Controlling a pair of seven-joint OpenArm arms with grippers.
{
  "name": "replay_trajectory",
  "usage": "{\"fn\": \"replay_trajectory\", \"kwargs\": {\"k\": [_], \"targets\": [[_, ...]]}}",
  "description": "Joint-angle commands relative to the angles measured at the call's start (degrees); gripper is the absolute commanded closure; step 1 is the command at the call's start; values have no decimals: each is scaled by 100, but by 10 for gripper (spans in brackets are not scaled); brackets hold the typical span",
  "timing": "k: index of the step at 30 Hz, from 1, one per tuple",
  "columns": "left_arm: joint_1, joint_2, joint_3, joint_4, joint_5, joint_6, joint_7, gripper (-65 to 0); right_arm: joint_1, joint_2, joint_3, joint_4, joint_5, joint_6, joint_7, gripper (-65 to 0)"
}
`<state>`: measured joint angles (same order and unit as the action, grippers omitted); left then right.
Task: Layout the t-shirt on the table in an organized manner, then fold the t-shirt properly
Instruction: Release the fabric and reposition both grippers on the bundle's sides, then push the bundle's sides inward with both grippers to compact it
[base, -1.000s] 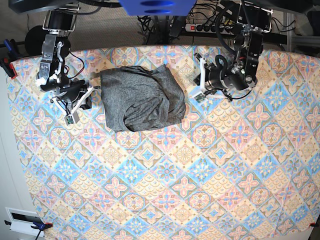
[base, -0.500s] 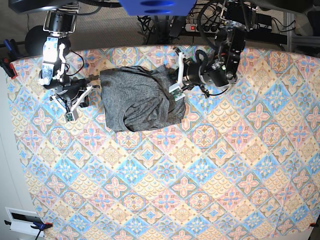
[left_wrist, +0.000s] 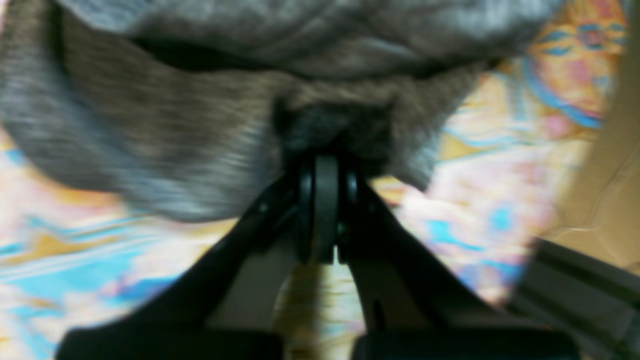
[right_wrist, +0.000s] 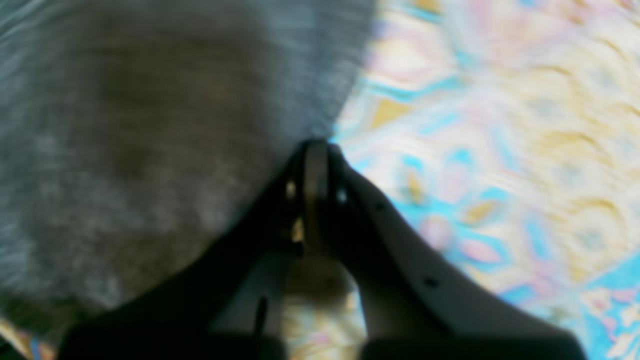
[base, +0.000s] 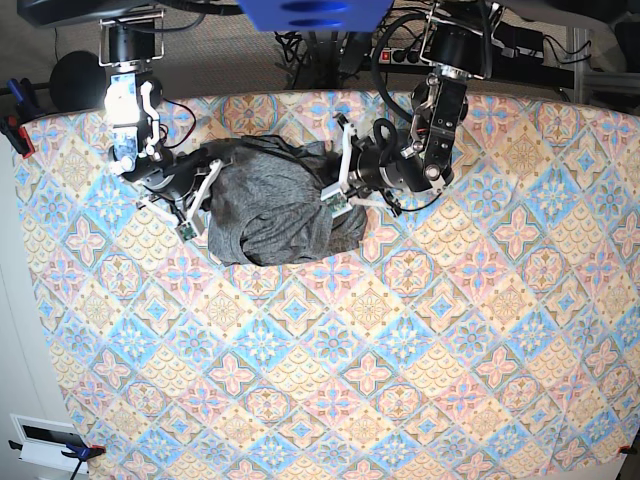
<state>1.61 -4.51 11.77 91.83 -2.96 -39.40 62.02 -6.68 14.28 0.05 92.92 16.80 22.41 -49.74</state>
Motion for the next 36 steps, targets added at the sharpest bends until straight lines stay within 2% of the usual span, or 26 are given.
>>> {"fn": "replay_trajectory", "kwargs": {"k": [1,8,14,19,24,27,31,35,36], "targets": [[-112,-81,-109,-18,731,208,317,0,-49,53,17,136,39,40,-7,0],[-517,-54,-619,-36,1294,208,167,0,-480,53,-19,505,39,40,-7,0],[-868,-19,-636,-45,1549,225,167,0,-717,53,-71,875,48,40,-15,0],[-1185,104,-628,-282,1514,762,115,0,-717,53,-669,1086,57,40,-15,0],[-1282,333,-610,-810,1619,1228,-404,0,-708,44,-1074,1130,48,40,-7,0],[-1352,333,-601,-1100,1540,1307,-474,0,-708,44,-1118,1130,48,40,-7,0],[-1273,289,-628,-678,1540,1289,-422,0,-673,44,-1056,1130,48,40,2,0],[-1097,25,-742,254,1479,1245,176,0,-664,44,-994,1103,48,40,2,0],[-1009,-28,-742,518,1382,1131,378,0,-664,44,-942,1103,48,40,2,0]]}}
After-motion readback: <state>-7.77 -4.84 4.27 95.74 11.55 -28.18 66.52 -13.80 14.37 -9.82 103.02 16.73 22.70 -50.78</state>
